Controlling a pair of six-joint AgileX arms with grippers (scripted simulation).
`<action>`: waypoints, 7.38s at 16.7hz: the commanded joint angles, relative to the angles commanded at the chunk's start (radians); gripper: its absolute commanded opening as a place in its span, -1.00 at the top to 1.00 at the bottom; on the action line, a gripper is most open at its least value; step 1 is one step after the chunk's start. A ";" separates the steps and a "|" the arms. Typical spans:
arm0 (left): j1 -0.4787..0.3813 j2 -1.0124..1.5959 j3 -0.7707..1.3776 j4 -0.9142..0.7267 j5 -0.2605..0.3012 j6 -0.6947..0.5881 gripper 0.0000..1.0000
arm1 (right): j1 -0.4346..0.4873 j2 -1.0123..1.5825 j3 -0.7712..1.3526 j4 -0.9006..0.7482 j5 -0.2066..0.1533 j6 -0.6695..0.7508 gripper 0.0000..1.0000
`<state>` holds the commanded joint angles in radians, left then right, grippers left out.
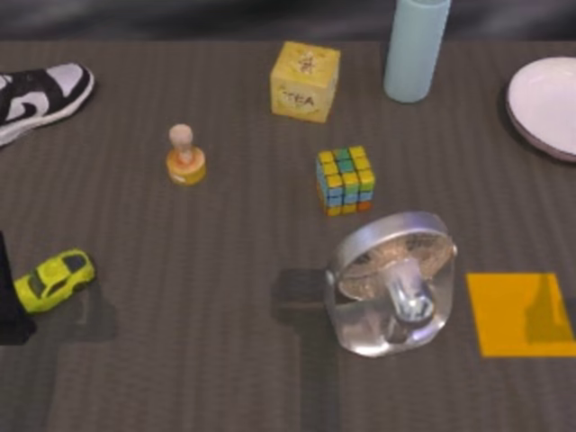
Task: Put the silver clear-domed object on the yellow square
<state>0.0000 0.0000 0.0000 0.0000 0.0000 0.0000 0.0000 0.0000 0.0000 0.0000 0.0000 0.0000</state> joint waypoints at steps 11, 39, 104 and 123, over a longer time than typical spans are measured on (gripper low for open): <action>0.000 0.000 0.000 0.000 0.000 0.000 -1.00 | 0.160 0.463 0.446 -0.382 0.002 -0.310 -1.00; 0.000 0.000 0.000 0.000 0.000 0.000 -1.00 | 0.631 2.025 1.870 -1.414 0.001 -1.201 -1.00; 0.000 0.000 0.000 0.000 0.000 0.000 -1.00 | 0.472 1.814 1.668 -1.352 0.052 0.532 1.00; 0.000 0.000 0.000 0.000 0.000 0.000 -1.00 | 0.285 1.606 1.405 -1.382 -0.004 1.865 1.00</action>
<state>0.0000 0.0000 0.0000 0.0000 0.0000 0.0000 0.2854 1.6063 1.4052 -1.3824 -0.0043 1.8647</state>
